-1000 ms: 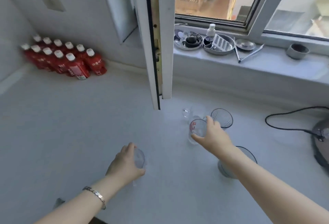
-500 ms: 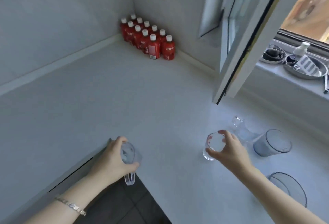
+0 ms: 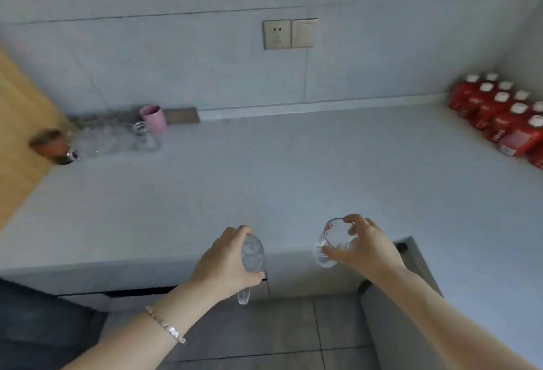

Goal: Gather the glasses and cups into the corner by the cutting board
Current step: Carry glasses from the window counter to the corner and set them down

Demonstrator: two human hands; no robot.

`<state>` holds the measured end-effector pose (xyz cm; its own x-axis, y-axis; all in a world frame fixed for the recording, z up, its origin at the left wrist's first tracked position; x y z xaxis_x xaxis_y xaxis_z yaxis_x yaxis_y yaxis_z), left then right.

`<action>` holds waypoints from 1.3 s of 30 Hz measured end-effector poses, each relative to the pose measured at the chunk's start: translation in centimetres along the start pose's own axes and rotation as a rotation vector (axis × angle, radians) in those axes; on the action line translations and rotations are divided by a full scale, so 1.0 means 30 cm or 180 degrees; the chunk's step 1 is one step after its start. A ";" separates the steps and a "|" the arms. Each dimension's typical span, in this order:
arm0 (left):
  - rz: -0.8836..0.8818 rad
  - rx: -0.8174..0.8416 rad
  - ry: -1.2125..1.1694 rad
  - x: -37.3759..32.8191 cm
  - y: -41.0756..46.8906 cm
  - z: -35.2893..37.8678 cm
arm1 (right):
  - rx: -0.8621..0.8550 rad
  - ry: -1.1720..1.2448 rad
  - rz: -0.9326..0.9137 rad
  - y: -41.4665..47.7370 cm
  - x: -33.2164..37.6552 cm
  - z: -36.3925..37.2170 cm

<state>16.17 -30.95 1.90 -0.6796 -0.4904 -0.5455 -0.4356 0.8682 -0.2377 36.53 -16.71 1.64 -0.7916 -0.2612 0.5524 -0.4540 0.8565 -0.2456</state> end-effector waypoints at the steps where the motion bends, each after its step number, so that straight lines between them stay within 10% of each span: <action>1: -0.0080 -0.0094 0.0030 0.082 -0.008 -0.064 | 0.0088 -0.0002 -0.0144 0.023 0.106 0.050; 26: -0.2092 -0.0825 -0.0361 1.412 0.349 -0.956 | 0.1206 -0.0455 -0.1400 0.762 1.545 0.899; 39: -0.1446 -0.0271 0.0699 1.924 0.824 -1.237 | 0.0748 -0.0174 -0.0566 0.877 1.868 1.224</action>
<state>-55.73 -40.62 -5.62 -0.5145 -0.8293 -0.2182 -0.7563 0.5588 -0.3403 -34.78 -25.18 -3.13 -0.7092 -0.4269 0.5611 -0.6646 0.6704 -0.3300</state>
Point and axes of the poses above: each hand's wrist, its own y-axis towards the middle knuckle, its own z-axis out of the palm, x = y × z, the point moved 4 cm from there along y, towards the middle knuckle, and after that the axes turned 4 degrees about -z, right-handed, at the moved point
